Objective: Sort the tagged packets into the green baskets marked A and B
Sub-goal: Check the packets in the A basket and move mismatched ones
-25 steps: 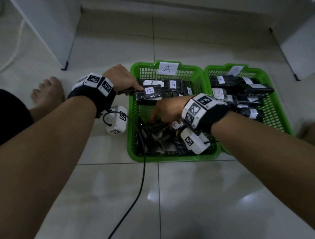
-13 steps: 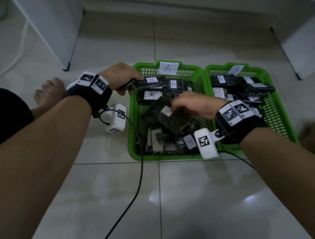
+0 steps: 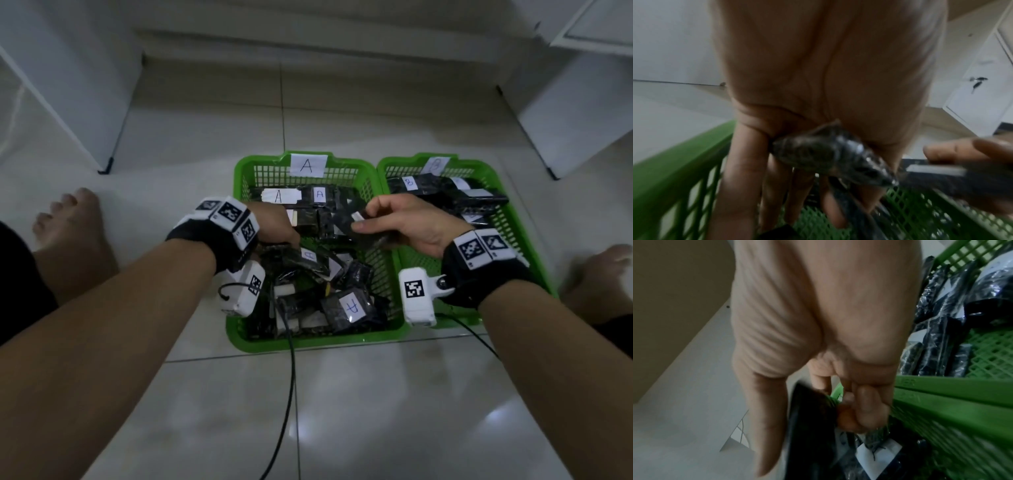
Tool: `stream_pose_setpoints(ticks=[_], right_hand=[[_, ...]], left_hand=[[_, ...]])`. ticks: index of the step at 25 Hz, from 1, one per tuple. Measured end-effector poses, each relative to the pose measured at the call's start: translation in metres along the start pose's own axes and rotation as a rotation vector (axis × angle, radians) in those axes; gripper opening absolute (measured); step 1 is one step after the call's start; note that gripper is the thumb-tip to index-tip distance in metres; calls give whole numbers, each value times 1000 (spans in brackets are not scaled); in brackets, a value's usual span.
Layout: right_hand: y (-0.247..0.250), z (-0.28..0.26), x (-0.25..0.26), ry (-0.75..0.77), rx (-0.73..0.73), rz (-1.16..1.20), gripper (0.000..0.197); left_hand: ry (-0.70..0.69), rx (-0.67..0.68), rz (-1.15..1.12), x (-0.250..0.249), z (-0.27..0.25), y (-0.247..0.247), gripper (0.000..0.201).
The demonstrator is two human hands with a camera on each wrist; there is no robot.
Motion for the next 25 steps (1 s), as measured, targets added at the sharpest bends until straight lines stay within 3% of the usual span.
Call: stream_pose_setpoints(ticks=[2,8,11,14,18,20,23,25], right_hand=[[-3,4,-2,40,-41,33,25],[4,14,-7,12,-190,101,47],[-6,14,-3,5,-114,199,23],[-16,14,3,20,8,308,20],[-22,17,12,57,-54,21,12],[-29,19,20,47,-41,-181,18],[-45,20,36,49,-30,-475,10],[-53,22,40,57,-39,-550,24]], left_hand=[[8,4,131,-4,5,-9,39],[-80,134,226,-13,0,-18,32],[-137,216,256,-15,-6,-24,36],[-138,268,222,-14,-13,-30,52],[-124,330,191,-10,-20,-41,76],[-109,379,297,-15,-24,-50,74],[-120,397,408,-24,-31,-54,67],[-140,403,392,-24,-35,-49,64]])
Point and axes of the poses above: each hand's wrist, its own z-axis towards the middle knuckle, its own y-axis out of the back of the hand, x = y × z, the point moved 4 cm from there along z, towards the middle knuckle, and after that the axes turned 3 degrees about x, right-handed, at the moved point
